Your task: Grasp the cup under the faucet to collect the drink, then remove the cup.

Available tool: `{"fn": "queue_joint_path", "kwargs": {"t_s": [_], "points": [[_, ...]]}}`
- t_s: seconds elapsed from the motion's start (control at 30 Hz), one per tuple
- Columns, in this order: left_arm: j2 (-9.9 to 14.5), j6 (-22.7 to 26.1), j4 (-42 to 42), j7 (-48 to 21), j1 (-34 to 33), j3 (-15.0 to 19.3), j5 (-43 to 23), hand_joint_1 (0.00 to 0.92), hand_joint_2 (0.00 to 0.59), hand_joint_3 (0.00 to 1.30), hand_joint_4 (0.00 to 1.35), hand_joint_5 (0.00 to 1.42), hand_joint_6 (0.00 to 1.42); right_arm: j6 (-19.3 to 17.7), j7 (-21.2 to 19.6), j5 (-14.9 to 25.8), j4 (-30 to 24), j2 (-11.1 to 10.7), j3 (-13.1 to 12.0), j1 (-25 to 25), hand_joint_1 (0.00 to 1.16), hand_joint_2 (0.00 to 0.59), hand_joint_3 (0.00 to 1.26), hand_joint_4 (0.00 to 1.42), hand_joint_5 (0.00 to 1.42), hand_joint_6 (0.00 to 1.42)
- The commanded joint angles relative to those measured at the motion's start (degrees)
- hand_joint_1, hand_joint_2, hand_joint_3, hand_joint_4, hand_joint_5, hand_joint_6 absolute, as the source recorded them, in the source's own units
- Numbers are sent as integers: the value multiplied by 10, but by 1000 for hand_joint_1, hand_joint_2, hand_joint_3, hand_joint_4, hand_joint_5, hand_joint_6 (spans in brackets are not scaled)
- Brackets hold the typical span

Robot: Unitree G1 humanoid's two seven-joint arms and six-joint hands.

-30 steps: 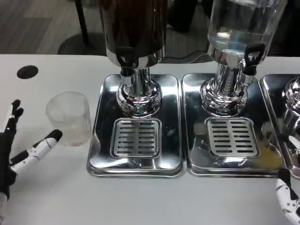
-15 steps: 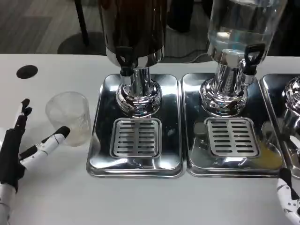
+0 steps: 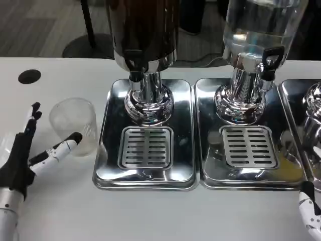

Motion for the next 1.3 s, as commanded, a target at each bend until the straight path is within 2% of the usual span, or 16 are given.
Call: {"fn": "queue_joint_path", "kwargs": {"t_s": [0.03, 0.83, 1.3], "points": [[3, 10, 7, 6, -12, -10, 6, 510, 111, 0, 0, 24, 71, -9, 1, 7, -13, 3, -7, 4, 375, 550, 162, 30, 0, 0], [6, 20, 19, 3, -34, -21, 5, 512, 121, 0, 0, 27, 74, -19, -2, 11, -22, 8, -8, 13, 376, 550, 164, 40, 0, 0], [-2, 24, 39, 7, -56, -46, 19, 512, 132, 0, 0, 31, 75, -35, -4, 19, -15, 11, -15, 14, 377, 550, 172, 42, 0, 0]]}}
